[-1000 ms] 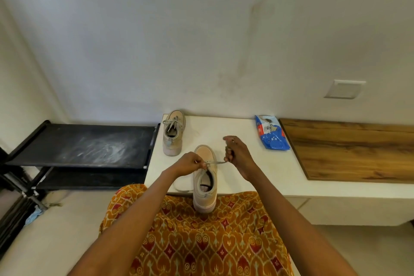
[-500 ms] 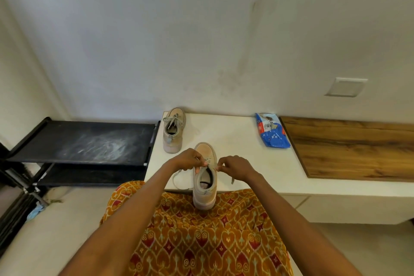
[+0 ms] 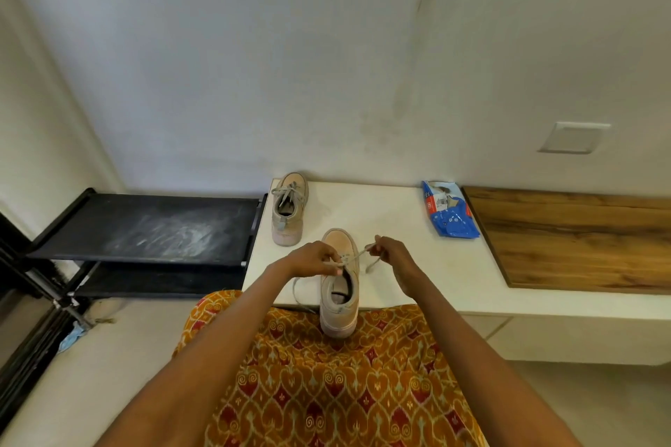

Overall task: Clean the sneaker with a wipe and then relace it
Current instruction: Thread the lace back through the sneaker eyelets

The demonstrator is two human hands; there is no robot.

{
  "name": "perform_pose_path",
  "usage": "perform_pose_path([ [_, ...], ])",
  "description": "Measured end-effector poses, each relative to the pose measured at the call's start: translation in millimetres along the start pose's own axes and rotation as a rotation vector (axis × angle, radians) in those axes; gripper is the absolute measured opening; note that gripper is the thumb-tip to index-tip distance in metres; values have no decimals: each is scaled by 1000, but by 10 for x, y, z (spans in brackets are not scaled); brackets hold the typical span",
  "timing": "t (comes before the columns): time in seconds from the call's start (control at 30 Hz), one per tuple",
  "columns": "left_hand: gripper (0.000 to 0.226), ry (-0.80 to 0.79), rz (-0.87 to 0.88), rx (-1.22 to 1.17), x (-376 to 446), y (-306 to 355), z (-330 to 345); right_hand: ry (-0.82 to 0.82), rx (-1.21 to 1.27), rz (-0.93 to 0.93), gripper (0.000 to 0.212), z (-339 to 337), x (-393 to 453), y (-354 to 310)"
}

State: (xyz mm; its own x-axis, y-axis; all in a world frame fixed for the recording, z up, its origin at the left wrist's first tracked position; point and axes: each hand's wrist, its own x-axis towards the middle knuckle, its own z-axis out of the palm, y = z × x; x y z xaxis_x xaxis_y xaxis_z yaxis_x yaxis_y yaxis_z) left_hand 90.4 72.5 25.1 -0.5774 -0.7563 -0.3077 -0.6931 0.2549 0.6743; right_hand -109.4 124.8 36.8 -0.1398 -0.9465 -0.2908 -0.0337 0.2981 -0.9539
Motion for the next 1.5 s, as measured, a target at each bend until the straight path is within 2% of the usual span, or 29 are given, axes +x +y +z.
perform_pose_path([
  [0.1, 26, 197, 14, 142, 34, -19, 100, 72, 509, 9, 32, -70, -25, -107],
  [0.13, 23, 231, 16, 150, 40, -12, 124, 51, 560, -11, 33, -77, -37, -142],
  [0.17, 21, 247, 14, 151, 41, -6, 137, 29, 501, -28, 34, -65, -45, -170],
  [0.27, 23, 240, -7, 118, 21, 15, 145, -72, -71, -133, 34, 33, -107, -197],
  [0.43, 18, 205, -67, -14, 28, 12, 128, -394, -922, -400, 19, 162, -83, -33],
  [0.53, 14, 206, -65, -91, 23, 24, 118, -338, -1070, -559, 23, 168, -84, 76],
  [0.67, 21, 209, -70, -186, -7, 35, 136, -220, -1053, -625, 21, 147, -77, 139],
  [0.9, 25, 165, -93, -260, -47, 15, 135, -116, -878, -481, 12, 261, -26, 122],
  [1.03, 21, 123, -60, -266, -52, -36, 111, -101, -864, -442, 9, 285, -1, 110],
  [1.23, 16, 282, 3, -111, -18, -55, 181, -152, -850, -440, 14, 290, -5, 90],
  [1.3, 11, 332, 28, -89, -31, -71, 209, -93, -657, -426, 15, 289, -13, 81],
  [1.4, 7, 372, 56, -85, -30, -55, 266, 139, -361, -354, 19, 263, 35, 1],
  [1.43, 7, 396, 64, -77, -21, -42, 298, 151, -323, -307, 21, 254, 58, -40],
  [1.5, 9, 460, 66, -51, 9, -17, 371, 52, -379, -214, 24, 252, 104, -106],
])
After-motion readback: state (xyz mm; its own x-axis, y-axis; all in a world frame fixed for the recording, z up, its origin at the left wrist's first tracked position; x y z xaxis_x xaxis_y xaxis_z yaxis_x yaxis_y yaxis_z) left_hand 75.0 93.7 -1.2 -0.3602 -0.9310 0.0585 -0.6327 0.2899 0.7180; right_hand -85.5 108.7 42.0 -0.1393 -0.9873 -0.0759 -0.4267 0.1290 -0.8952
